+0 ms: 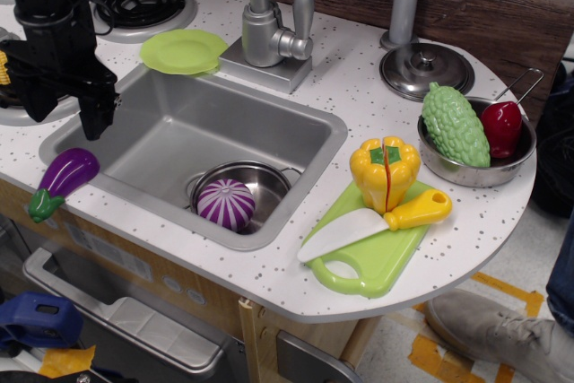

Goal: Put eggplant on plate

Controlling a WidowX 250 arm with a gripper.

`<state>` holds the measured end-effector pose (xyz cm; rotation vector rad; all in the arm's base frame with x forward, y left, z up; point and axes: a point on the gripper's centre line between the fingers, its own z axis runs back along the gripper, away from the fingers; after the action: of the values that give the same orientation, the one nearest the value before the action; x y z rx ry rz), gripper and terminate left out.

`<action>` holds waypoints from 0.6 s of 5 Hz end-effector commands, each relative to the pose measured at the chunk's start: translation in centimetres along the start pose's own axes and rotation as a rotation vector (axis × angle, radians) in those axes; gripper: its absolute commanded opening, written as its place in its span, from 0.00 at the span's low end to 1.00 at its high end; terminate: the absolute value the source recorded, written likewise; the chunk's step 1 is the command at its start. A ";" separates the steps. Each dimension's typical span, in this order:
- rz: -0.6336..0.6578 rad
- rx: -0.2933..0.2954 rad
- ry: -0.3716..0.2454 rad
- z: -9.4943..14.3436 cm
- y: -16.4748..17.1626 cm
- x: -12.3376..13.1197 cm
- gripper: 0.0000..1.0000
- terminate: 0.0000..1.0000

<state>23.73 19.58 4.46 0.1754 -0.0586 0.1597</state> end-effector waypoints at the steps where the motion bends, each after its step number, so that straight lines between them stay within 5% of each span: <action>1: -0.031 0.046 -0.038 -0.1 1.0 -0.5 1.00 0.00; 3: -0.060 0.034 -0.049 -1.4 1.9 -1.2 1.00 0.00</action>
<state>22.14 21.00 2.04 0.1804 -0.0867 0.0932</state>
